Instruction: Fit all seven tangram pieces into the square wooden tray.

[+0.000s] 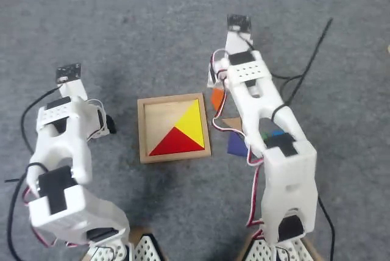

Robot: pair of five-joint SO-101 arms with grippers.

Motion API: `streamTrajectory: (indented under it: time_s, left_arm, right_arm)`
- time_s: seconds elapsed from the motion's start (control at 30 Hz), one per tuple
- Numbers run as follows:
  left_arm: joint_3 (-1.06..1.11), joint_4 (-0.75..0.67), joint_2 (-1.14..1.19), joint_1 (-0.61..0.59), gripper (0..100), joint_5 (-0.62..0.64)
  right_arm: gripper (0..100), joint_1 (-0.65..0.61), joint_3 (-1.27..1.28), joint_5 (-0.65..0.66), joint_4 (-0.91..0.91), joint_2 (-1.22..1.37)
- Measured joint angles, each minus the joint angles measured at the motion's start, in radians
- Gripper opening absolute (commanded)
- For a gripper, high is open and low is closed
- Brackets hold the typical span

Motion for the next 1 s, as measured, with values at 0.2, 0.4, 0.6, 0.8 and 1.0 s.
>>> streamTrajectory:
  time_s: [0.2, 0.4, 0.6, 0.8, 1.0]
  left_arm:
    - [0.000, 0.000, 0.000, 0.000, 22, 0.000]
    - [0.000, 0.000, 0.000, 0.000, 22, 0.000]
    - [0.000, 0.000, 0.000, 0.000, 22, 0.000]
    - [0.000, 0.000, 0.000, 0.000, 22, 0.000]
    - [0.000, 0.000, 0.000, 0.000, 22, 0.000]
  right_arm:
    - [3.2, 0.043, -0.020, -0.003, 0.002, 0.043]
    - [0.6, 0.189, -0.002, 0.071, 0.051, 0.048]
    - [0.9, 0.267, -0.002, 0.118, 0.054, 0.048]
    - [8.4, 0.138, 0.000, 0.124, 0.055, -0.021]
    - [11.4, -0.069, 0.000, 0.126, 0.055, -0.103]
